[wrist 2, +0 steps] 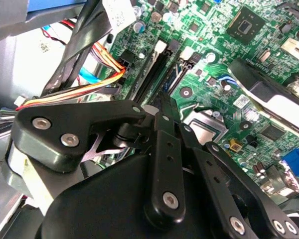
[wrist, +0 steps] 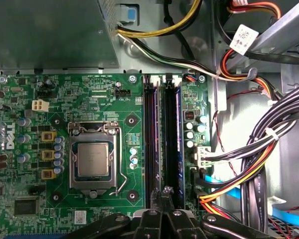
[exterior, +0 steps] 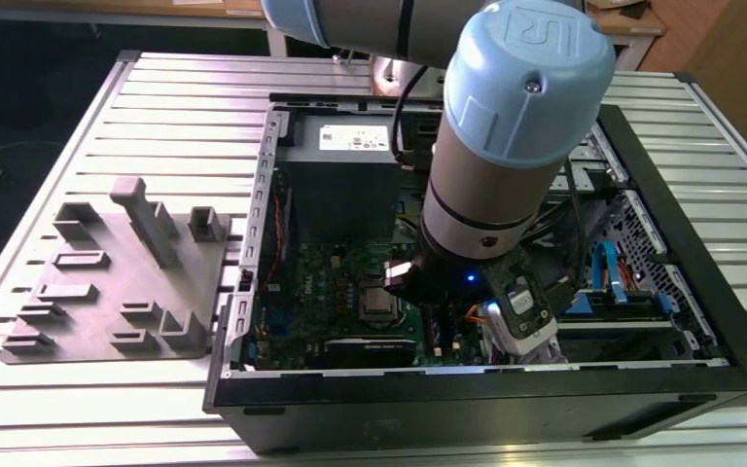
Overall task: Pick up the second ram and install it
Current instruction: 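Press down the second ram until it locks into place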
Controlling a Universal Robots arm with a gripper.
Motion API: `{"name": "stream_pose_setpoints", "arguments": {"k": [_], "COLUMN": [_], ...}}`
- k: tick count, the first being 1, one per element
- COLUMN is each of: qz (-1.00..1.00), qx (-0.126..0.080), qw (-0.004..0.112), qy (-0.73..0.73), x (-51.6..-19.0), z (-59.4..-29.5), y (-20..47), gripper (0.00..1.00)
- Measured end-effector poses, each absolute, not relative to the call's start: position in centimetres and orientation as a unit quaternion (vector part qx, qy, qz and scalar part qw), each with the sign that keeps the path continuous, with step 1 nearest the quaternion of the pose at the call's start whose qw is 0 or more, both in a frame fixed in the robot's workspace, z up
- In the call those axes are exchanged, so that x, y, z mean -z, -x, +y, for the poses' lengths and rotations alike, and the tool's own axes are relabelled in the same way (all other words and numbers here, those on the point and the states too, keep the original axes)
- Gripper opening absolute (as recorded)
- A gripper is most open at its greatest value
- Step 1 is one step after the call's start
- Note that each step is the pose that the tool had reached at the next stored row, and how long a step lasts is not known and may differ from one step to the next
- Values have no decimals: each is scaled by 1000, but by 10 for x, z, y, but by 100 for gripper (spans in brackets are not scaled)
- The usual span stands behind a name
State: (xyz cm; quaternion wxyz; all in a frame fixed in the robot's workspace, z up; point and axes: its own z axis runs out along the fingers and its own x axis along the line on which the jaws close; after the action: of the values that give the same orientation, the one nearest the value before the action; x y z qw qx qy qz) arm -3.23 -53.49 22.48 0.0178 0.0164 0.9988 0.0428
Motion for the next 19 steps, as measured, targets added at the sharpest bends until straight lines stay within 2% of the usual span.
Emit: {"name": "stream_pose_setpoints", "arguments": {"k": [19], "qz": [999], "qx": [-43], "qw": [18], "qy": [-16], "x": [-221], "z": [-535], "y": [32], "gripper": [7]}}
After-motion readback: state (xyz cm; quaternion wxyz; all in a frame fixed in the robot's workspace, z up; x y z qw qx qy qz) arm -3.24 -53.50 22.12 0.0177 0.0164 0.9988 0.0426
